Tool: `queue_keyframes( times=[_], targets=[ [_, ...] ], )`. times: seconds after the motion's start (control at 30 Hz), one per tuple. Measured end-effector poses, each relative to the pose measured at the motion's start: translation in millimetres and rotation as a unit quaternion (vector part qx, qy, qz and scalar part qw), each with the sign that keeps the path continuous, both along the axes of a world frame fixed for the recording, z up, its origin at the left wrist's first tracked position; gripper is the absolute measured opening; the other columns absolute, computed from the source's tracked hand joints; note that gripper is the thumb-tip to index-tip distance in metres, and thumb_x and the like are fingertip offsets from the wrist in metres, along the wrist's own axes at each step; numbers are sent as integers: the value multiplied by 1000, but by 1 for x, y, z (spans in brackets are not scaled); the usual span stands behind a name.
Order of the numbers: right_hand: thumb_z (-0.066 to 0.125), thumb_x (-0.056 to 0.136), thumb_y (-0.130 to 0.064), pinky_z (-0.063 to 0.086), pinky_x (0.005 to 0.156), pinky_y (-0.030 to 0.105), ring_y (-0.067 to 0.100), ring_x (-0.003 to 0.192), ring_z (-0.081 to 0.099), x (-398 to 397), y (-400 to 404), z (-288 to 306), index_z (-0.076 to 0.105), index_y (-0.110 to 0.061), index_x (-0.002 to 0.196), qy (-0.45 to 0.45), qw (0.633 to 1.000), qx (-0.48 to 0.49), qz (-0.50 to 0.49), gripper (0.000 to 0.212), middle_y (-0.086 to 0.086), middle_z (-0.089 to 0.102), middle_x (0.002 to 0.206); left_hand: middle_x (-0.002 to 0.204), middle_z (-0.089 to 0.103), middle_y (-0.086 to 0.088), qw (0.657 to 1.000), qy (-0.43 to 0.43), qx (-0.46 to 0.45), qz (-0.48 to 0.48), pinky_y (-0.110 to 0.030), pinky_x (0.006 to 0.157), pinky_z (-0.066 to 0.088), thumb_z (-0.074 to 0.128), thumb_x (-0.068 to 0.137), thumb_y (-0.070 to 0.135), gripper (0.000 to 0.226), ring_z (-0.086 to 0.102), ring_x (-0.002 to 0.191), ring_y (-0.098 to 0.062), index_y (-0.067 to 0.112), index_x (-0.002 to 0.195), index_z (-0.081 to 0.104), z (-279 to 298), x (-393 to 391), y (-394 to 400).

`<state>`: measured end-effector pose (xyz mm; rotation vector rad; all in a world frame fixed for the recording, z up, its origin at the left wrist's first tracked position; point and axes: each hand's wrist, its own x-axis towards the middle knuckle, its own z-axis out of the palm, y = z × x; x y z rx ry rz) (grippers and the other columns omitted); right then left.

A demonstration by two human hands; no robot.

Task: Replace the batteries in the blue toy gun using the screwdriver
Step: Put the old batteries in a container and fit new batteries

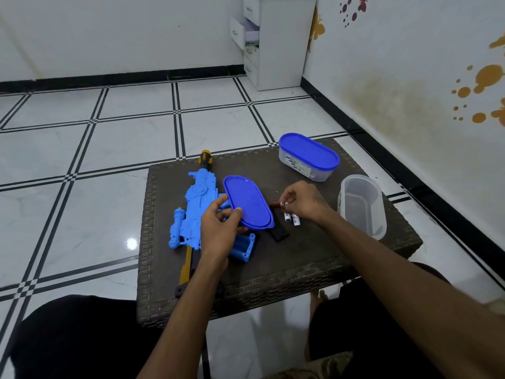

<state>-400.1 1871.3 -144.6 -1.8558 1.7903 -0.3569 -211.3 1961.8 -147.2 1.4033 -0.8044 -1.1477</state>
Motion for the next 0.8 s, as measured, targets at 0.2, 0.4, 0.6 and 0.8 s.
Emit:
queue_keyframes(
  times=[0.2, 0.4, 0.6, 0.8],
  targets=[
    [79, 76, -5, 54, 76, 26, 13, 89, 66, -1, -2, 1, 74, -13, 98, 18, 999, 14, 23, 23, 0, 70, 94, 90, 72, -7, 1000, -2, 6, -1, -26, 64, 59, 63, 92, 9, 48, 72, 75, -10, 16, 137, 49, 0, -1, 0],
    [85, 72, -16, 57, 74, 32, 16, 82, 68, -2, -3, 3, 73, -14, 91, 71, 996, 7, 56, 23, 3, 72, 89, 88, 71, -8, 1000, 4, 3, 1, -24, 62, 58, 63, 91, 8, 47, 71, 75, -11, 15, 135, 49, 0, 0, 1],
    [82, 74, -11, 56, 75, 33, 23, 89, 68, 10, -2, 14, 70, -9, 92, 153, 983, 25, 95, 22, 8, 71, 96, 87, 71, -9, 1000, 1, 0, -1, -26, 63, 59, 63, 91, 8, 46, 71, 73, -11, 15, 135, 50, 1, 0, 3],
    [83, 73, -11, 52, 71, 25, 12, 87, 65, -3, 2, 32, 75, -17, 88, 76, 996, 8, 55, 18, -5, 71, 93, 91, 72, -12, 1000, 1, -7, -12, -28, 65, 60, 62, 92, 8, 48, 71, 75, -14, 16, 137, 48, 5, -7, 2]
  ],
)
